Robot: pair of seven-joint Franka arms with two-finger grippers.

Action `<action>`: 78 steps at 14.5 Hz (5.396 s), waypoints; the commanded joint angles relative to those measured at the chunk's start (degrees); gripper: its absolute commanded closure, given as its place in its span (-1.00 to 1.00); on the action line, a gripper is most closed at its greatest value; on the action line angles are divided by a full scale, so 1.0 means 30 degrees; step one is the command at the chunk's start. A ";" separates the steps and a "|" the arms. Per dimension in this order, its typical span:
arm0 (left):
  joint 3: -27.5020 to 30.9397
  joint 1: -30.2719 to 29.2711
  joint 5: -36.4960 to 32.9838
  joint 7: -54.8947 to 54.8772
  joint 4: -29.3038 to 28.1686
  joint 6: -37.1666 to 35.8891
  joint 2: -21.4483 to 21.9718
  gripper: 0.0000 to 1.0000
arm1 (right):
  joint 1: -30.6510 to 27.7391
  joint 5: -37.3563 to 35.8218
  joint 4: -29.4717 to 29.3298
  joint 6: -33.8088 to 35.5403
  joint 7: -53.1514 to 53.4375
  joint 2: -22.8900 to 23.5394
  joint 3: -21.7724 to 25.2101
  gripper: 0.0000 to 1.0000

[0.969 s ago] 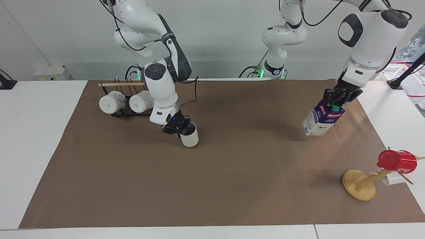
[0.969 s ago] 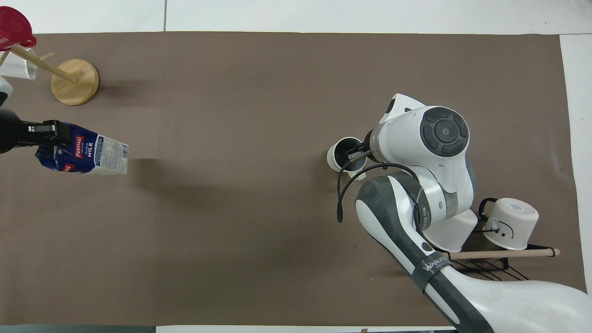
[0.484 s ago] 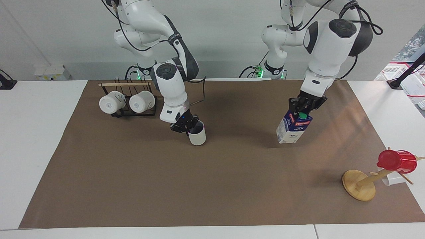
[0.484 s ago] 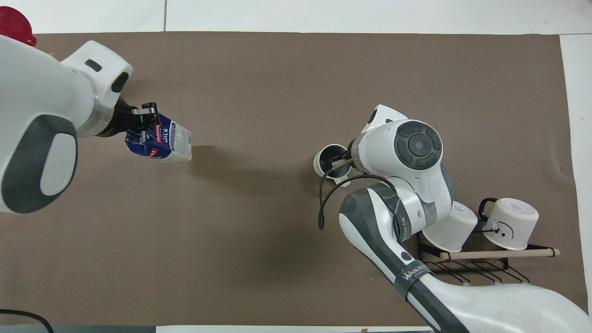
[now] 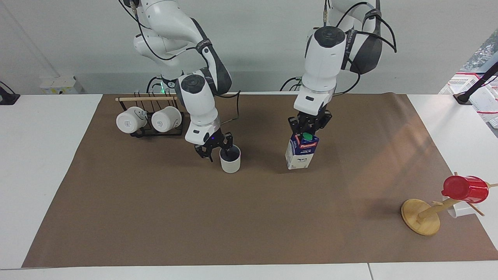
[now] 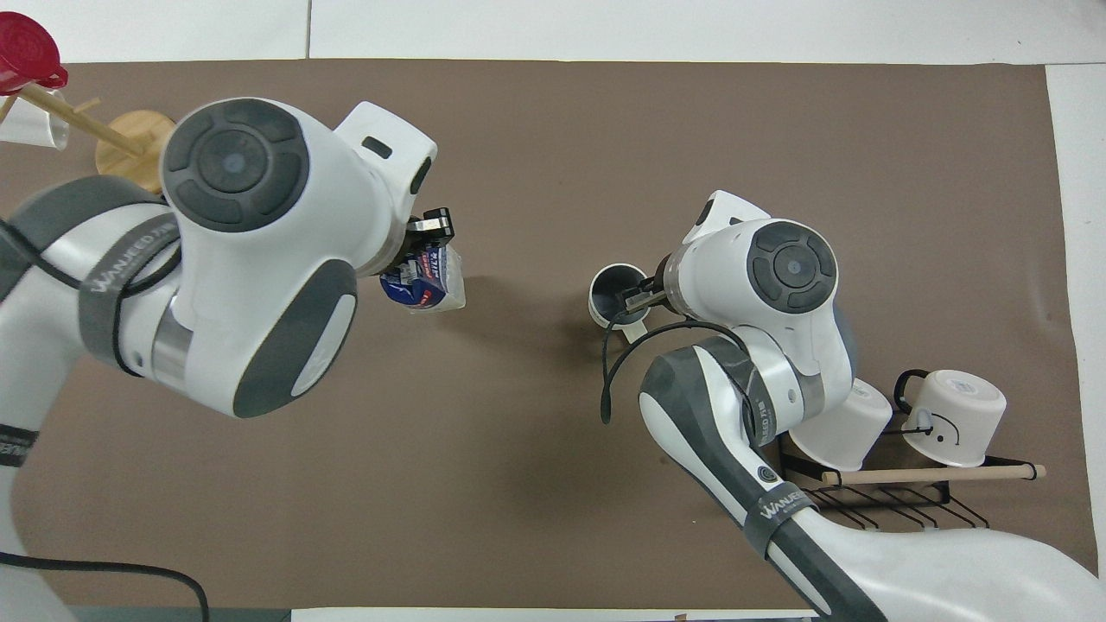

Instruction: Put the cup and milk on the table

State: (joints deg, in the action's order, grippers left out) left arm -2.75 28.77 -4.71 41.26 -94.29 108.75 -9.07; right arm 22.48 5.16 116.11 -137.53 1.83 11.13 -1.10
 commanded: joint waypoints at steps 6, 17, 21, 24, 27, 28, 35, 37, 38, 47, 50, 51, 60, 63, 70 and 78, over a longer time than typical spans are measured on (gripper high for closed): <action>0.0301 0.3091 -0.1244 0.3939 0.3216 -0.0068 -0.3214 1.00 | -0.4614 -0.0925 -0.2019 0.5434 0.0739 -0.3238 0.0014 -1.00; 0.0301 0.4178 -0.2062 0.4410 0.1377 0.1924 -0.3013 1.00 | -0.9365 -0.1192 -0.7720 1.5215 0.0709 -0.4448 0.0014 -1.00; 0.0272 0.4178 -0.2123 0.4410 0.0466 0.2859 -0.2719 1.00 | -0.9807 -0.1809 -1.1341 1.8422 0.0650 -0.2919 -0.0045 -1.00; 0.0272 0.4178 -0.2123 0.4410 0.0377 0.2921 -0.2660 1.00 | -0.9865 -0.1603 -1.1281 1.8745 0.0650 -0.2948 -0.0045 -1.00; 0.0272 0.4120 -0.2123 0.4381 0.0377 0.2833 -0.2631 -0.99 | -1.0214 -0.1487 -1.1280 1.8832 0.0621 -0.2948 -0.0045 -1.00; 0.0301 0.4120 -0.2123 0.4352 0.0464 0.2717 -0.2631 -1.00 | -1.0390 -0.1341 -1.1280 1.8890 0.0592 -0.2948 -0.0103 -1.00; 0.0331 0.2602 -0.1889 0.2864 -0.0176 -0.0034 0.0499 -1.00 | -1.0303 -0.1310 -1.1310 1.8774 0.0387 -0.2948 -0.0132 -1.00; 0.0331 0.1315 -0.1714 0.0701 -0.1171 -0.0679 0.1728 -1.00 | -1.0101 -0.1339 -1.1309 1.8803 0.0416 -0.2948 -0.0016 -1.00; 0.0331 0.0612 -0.1249 -0.0297 -0.1466 -0.1002 0.2169 -1.00 | -0.9954 -0.1339 -1.1309 1.8803 0.0416 -0.2948 0.0014 -1.00; 0.0506 -0.6478 0.1392 -1.0200 -0.1091 -0.3521 0.3346 -1.00 | -0.6849 -0.1368 -1.1192 1.8920 0.0445 -0.3036 0.3149 -1.00; 0.0536 -0.8181 0.1393 -1.2517 -0.0008 -0.4575 0.3287 -1.00 | -0.6789 -0.1602 -1.1076 1.8920 0.0242 -0.3094 0.2858 -1.00; 0.0565 -0.8446 0.1393 -1.2901 0.0518 -0.5072 0.3171 -1.00 | -0.6789 -0.1632 -1.0872 1.8891 -0.0166 -0.3153 0.2827 -1.00; 0.0799 -0.9443 0.1656 -1.4076 0.2401 -0.7509 0.2641 -1.00 | -0.6585 -0.2598 -0.9932 1.7692 -0.1456 -0.3622 0.2477 -1.00; 0.0858 -0.9474 0.1978 -1.3989 0.1639 -0.7422 0.3022 -1.00 | -0.6525 -0.2570 -1.0516 1.8040 -0.1429 -0.3417 0.2446 -1.00; 0.0858 -0.9649 0.2242 -1.3988 0.0553 -0.6659 0.3638 -1.00 | -0.6525 -0.1954 -1.0431 1.8070 -0.1400 -0.3417 0.2446 -1.00; 0.0799 -0.9562 0.2154 -1.4018 0.0523 -0.6543 0.3697 -1.00 | -0.6496 -0.1925 -1.0401 1.8159 -0.1342 -0.3446 0.2416 -1.00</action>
State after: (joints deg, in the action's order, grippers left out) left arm -0.36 0.33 0.50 0.24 -90.40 87.54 0.11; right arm 3.16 -1.25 84.07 -83.13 -1.43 1.56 6.32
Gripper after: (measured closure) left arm 0.000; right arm 0.000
